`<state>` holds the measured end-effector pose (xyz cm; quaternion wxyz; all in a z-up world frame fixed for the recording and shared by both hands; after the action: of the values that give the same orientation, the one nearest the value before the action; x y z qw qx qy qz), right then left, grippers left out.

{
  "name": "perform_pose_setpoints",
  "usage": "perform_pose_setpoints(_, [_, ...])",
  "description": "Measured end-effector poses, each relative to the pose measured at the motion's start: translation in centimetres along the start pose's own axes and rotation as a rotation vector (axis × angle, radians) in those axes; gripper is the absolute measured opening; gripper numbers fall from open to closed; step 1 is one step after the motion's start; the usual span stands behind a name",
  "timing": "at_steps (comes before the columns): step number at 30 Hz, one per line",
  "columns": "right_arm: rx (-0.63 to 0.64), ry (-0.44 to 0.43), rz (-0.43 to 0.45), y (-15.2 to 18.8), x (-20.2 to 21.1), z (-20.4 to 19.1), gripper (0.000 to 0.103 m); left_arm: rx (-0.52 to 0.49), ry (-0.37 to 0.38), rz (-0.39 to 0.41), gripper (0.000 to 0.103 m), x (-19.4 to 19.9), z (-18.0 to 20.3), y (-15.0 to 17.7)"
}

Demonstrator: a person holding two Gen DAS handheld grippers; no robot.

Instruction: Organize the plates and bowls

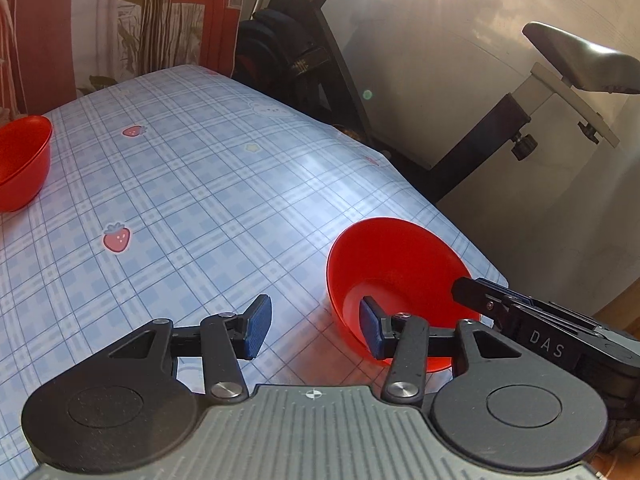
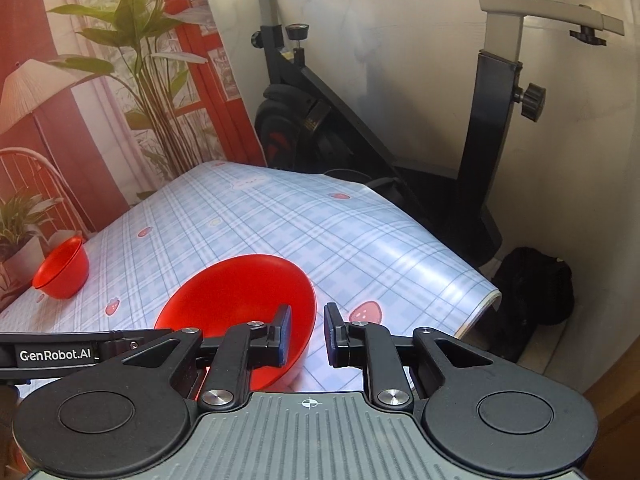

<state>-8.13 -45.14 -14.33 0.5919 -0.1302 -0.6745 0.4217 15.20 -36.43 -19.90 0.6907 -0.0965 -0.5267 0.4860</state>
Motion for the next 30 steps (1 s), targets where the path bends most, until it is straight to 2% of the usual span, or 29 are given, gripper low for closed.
perform_pose_setpoints(1, [0.004, -0.006, 0.001, 0.0, 0.0, -0.1, 0.013, 0.001, 0.013, -0.003, 0.04, -0.1, -0.1, 0.1])
perform_pose_setpoints(3, [0.003, -0.022, -0.001, -0.1, 0.0, -0.3, 0.009, -0.01, 0.052, -0.02, 0.017, -0.2, 0.1, 0.3])
perform_pose_setpoints(4, [0.0, -0.027, -0.006, -0.2, 0.0, -0.4, 0.009, -0.021, 0.055, -0.025, 0.015, -0.2, 0.3, 0.4])
perform_pose_setpoints(6, [0.004, -0.026, -0.008, -0.3, 0.1, -0.6, 0.009, -0.044, 0.04, -0.024, 0.015, -0.3, 0.8, 0.5])
perform_pose_setpoints(10, [0.011, -0.045, -0.003, -0.4, 0.5, -1.3, 0.009, 0.002, 0.052, -0.008, 0.015, 0.7, 0.1, 0.7])
perform_pose_setpoints(14, [0.025, -0.075, 0.006, -0.9, 0.9, -2.8, 0.009, 0.009, 0.027, 0.026, 0.015, 2.7, -0.3, 0.9])
perform_pose_setpoints(23, [0.072, -0.17, 0.052, -3.8, 2.2, -8.1, 0.009, 0.079, -0.025, 0.143, 0.016, 7.9, -2.5, -0.6])
perform_pose_setpoints(30, [0.152, -0.249, 0.113, -7.2, 3.8, -13.1, 0.009, 0.129, -0.058, 0.273, 0.016, 12.2, -3.9, -2.5])
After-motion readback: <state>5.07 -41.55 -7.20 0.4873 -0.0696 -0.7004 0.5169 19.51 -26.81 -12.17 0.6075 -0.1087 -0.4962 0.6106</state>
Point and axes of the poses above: each gripper's, at about its wrist camera, not at the fingertips, and x roughly against the way its jaws point, z to its right, y to its underside, the point moved 2 cm from there along -x, roughly the way its jaws point, and after that the axes turned 15 degrees about y, right-handed, at the moved point
